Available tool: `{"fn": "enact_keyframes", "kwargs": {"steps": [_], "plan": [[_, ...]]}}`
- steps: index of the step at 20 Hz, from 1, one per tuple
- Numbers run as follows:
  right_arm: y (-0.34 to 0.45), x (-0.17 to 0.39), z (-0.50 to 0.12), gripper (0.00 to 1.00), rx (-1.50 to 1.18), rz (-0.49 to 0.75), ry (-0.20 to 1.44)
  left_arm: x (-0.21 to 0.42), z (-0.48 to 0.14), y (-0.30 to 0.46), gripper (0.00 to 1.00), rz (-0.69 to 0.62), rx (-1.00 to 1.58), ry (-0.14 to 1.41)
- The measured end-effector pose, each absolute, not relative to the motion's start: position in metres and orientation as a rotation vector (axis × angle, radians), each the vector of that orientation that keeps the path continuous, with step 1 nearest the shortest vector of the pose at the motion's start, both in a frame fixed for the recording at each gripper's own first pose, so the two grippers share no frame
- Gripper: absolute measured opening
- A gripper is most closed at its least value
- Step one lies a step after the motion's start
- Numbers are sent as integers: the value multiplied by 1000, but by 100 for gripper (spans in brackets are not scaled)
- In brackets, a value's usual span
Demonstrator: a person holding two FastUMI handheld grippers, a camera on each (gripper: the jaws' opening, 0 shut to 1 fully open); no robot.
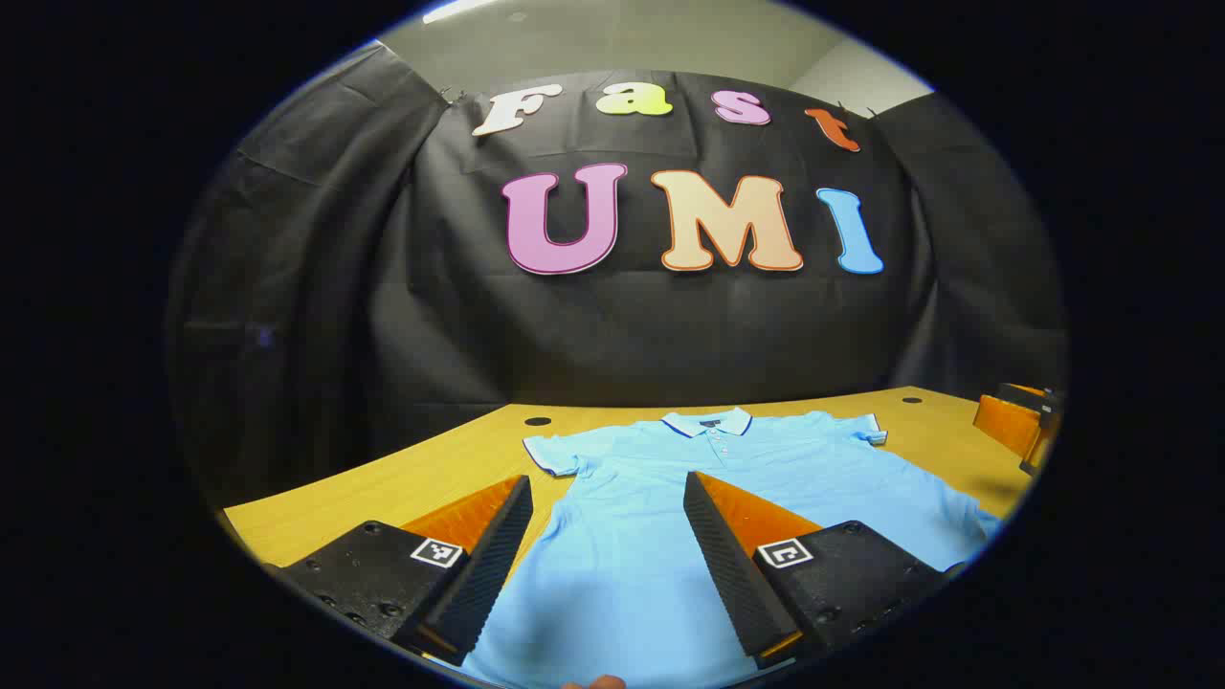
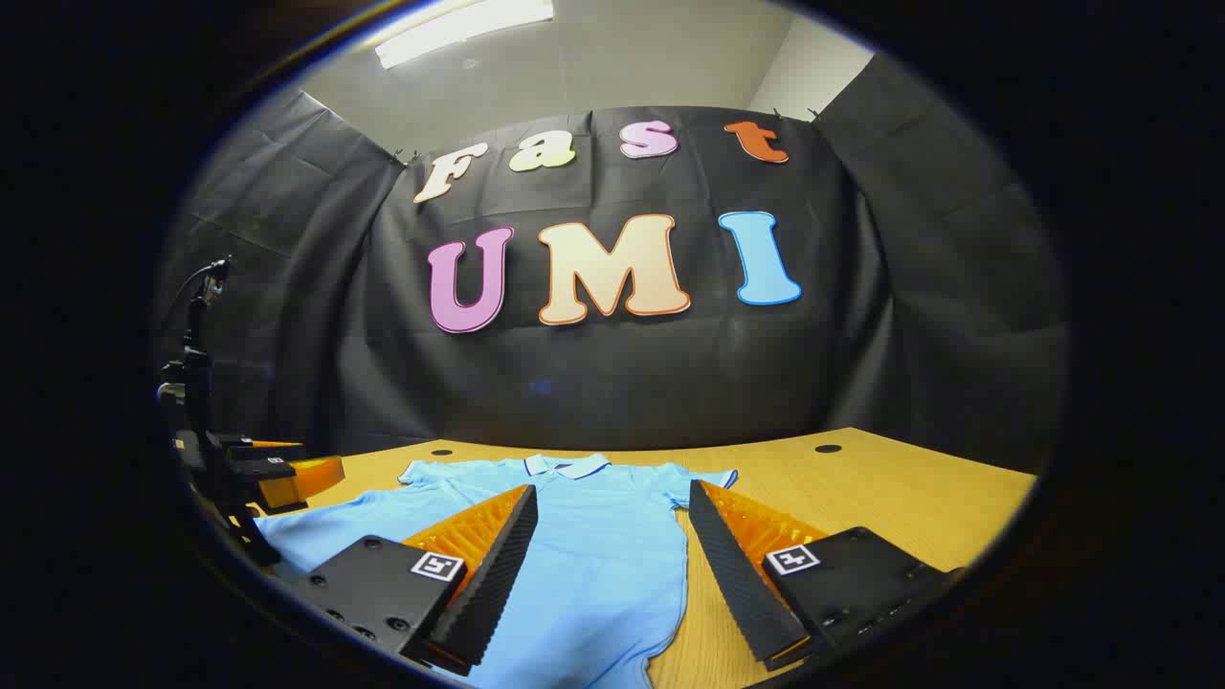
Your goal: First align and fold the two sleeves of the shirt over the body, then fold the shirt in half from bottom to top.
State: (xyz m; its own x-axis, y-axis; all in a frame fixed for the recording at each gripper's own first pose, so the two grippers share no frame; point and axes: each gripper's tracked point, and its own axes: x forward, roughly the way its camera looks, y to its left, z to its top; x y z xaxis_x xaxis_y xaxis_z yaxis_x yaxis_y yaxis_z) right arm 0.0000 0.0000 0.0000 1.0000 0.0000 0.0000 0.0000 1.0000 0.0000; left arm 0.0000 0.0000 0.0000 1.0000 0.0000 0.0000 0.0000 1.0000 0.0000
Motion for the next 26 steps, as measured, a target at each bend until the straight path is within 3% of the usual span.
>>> {"fn": "enact_keyframes", "kwargs": {"steps": [5, 11, 26], "plan": [[0, 1, -3, 98, -9, 3, 11, 0, -3, 5, 95, 37, -1, 18], [1, 3, -6, 98, -27, 3, 18, -4, 10, -2, 95, -2, -5, -60], [7, 4, -10, 98, 0, 59, 44, -2, 7, -8, 94, -53, -10, -56]]}}
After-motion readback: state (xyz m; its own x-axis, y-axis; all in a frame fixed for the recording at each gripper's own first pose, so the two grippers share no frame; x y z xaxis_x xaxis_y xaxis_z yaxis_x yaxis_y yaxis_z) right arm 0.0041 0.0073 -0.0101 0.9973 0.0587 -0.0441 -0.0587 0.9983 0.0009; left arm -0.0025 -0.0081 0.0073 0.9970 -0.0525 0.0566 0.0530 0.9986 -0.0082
